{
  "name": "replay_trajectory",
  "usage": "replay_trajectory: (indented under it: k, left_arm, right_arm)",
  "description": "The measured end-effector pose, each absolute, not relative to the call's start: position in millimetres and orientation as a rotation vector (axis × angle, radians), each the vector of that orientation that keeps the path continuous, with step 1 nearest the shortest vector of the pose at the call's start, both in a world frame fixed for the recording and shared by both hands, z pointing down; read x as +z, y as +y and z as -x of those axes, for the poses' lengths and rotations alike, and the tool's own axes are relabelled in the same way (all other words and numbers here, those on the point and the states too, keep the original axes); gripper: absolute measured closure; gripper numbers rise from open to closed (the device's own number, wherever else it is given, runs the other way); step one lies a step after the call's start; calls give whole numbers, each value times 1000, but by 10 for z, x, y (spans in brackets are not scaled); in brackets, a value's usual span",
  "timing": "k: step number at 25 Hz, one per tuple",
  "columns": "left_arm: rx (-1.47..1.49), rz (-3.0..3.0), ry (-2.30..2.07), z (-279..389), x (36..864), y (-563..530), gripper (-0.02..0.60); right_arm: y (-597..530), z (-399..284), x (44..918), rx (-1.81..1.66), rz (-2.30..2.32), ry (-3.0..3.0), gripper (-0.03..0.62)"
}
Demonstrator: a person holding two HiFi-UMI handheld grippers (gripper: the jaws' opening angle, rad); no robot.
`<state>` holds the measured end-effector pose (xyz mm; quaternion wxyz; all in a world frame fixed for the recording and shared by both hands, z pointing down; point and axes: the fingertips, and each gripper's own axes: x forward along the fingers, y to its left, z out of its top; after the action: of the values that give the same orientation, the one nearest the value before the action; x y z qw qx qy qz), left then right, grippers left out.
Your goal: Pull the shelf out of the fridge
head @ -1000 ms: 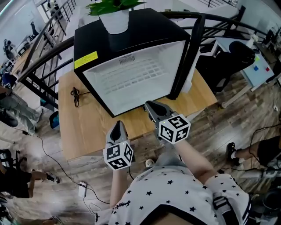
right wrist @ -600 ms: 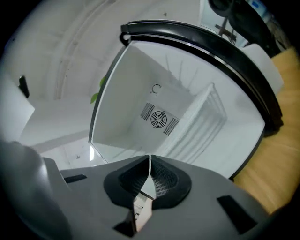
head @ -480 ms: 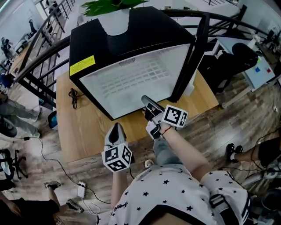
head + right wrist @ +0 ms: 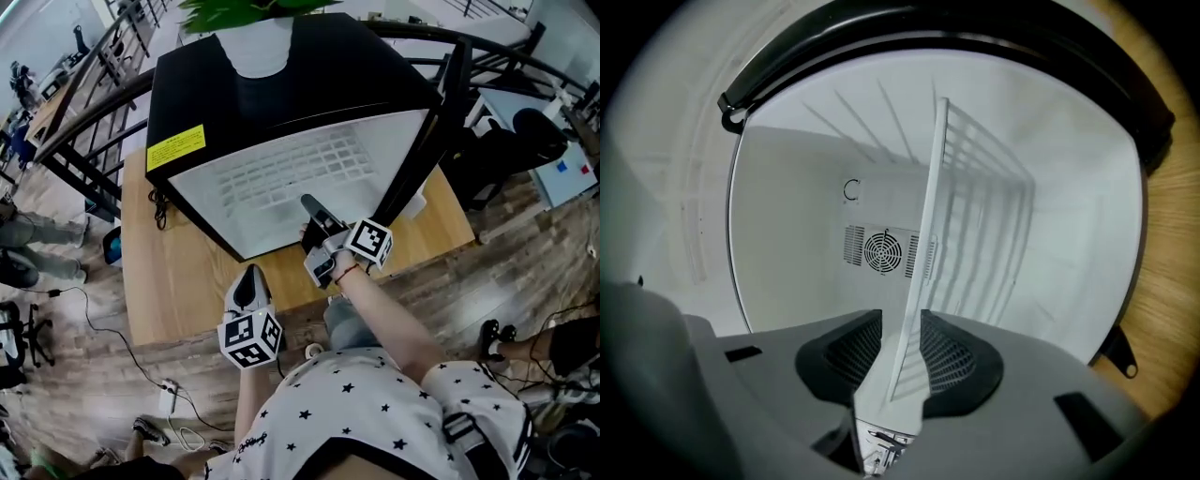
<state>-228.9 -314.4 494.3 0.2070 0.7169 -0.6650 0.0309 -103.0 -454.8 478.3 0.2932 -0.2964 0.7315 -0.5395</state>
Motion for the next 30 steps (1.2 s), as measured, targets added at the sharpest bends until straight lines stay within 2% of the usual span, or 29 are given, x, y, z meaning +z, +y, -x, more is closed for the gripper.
replay_trajectory:
  k: [7, 21, 22, 24, 25, 30]
  left_arm:
    - [106, -1978, -1853, 2298, 5008, -3213, 574]
    - [152, -1962, -1860, 2356, 5072, -3188, 574]
    - [155, -1959, -1860, 2363, 5081, -3186, 574]
    - [158, -1952, -1862, 2381, 5092, -3177, 574]
    - [158, -1950, -1863, 2390, 5090, -3169, 574]
    - [158, -1949, -1869, 2412, 5078, -3127, 574]
  right_arm:
    - [-4892, 1100, 4762, -1457, 763, 1820, 431]
    - [-5346, 1305, 4835, -1491, 813, 1695, 421]
    - [-5364, 1300, 4842, -1488, 825, 1689, 434]
    - [-5377, 1290, 4844, -1477, 853, 1687, 521]
    - [-5374, 1287, 4840, -1474, 859, 1681, 543]
    - [-5366, 1285, 4841, -1485, 856, 1633, 549]
